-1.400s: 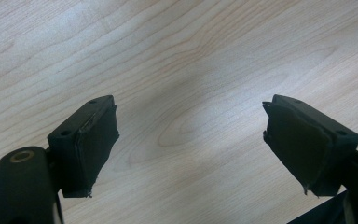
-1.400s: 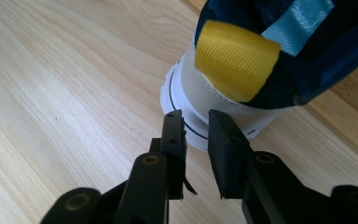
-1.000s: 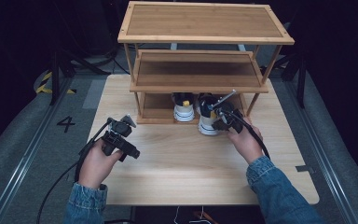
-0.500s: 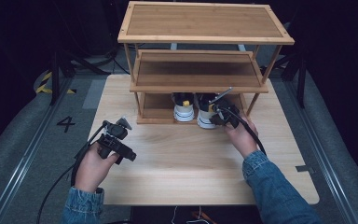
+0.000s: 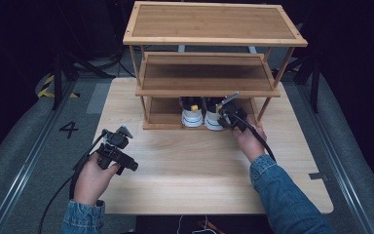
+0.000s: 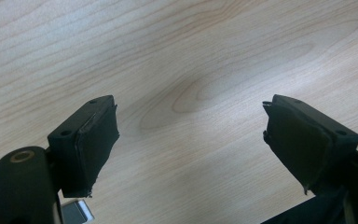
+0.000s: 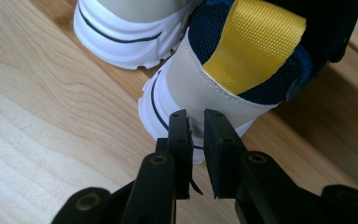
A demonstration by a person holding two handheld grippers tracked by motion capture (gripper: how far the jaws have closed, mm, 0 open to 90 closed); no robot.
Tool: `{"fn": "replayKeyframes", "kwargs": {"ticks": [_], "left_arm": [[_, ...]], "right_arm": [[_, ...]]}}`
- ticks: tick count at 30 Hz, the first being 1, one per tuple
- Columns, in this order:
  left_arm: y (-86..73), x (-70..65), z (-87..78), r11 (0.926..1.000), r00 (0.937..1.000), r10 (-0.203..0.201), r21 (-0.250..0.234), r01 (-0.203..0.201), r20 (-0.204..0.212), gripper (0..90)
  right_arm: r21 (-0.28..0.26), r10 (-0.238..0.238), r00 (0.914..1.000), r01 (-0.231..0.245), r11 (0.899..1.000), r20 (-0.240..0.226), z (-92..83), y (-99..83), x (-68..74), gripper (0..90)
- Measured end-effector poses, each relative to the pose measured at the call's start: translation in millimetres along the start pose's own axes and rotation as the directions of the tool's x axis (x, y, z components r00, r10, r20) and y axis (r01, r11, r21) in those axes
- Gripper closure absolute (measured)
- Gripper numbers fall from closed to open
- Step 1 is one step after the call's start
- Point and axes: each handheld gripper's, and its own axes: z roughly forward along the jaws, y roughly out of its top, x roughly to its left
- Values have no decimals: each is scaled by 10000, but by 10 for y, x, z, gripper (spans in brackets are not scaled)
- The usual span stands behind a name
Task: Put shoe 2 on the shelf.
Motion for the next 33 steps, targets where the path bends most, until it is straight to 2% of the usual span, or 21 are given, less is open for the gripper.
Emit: {"fn": "replayKeyframes", "kwargs": {"ticks": [2, 12, 16, 19, 24, 26, 27, 29, 31, 32, 33], "left_arm": [[-25, 12, 1, 10000, 10000, -26, 27, 26, 18, 171], [-90, 41, -3, 9996, 9996, -271, 31, 271, -2, 171], [-80, 37, -14, 9997, 9997, -244, 17, 244, 14, 171], [-59, 31, -14, 9999, 9999, -153, 6, 153, 43, 171], [1, 14, -13, 10000, 9999, -54, -70, 55, 98, 172], [51, -9, -10, 9999, 9999, 111, -58, -110, 113, 171], [51, -9, -10, 9999, 9999, 111, -58, -110, 113, 172], [83, -29, -10, 9997, 9997, 244, -66, -244, 60, 171], [107, -52, -5, 9996, 9995, 284, -93, -283, 124, 172], [115, -60, -6, 9995, 9994, 315, -64, -314, 132, 171], [119, -62, -6, 9992, 9992, 388, -57, -387, 81, 171]], "right_arm": [[-118, -124, 9997, 127, 9999, 220, 26, 11, 24, 812], [-567, -226, 9970, 268, 9980, 738, 93, 4, 57, 813], [-522, -277, 9966, 318, 9981, 781, 109, 1, 66, 797], [-429, -182, 9986, 203, 9989, 495, 95, 5, 64, 725], [-244, 107, 9998, -111, 9996, -150, 10, 0, 59, 652], [-386, 265, 9980, -287, 9988, -566, -121, -9, 65, 606], [-386, 265, 9980, -287, 9988, -566, -121, -9, 65, 606], [-556, 335, 9960, -382, 9977, -826, -226, -20, 64, 594], [-657, 300, 9956, -359, 9972, -890, -335, -40, 68, 574], [-719, 266, 9954, -333, 9969, -917, -444, -69, 66, 570], [-719, 266, 9954, -333, 9969, -917, -444, -69, 66, 570]]}}
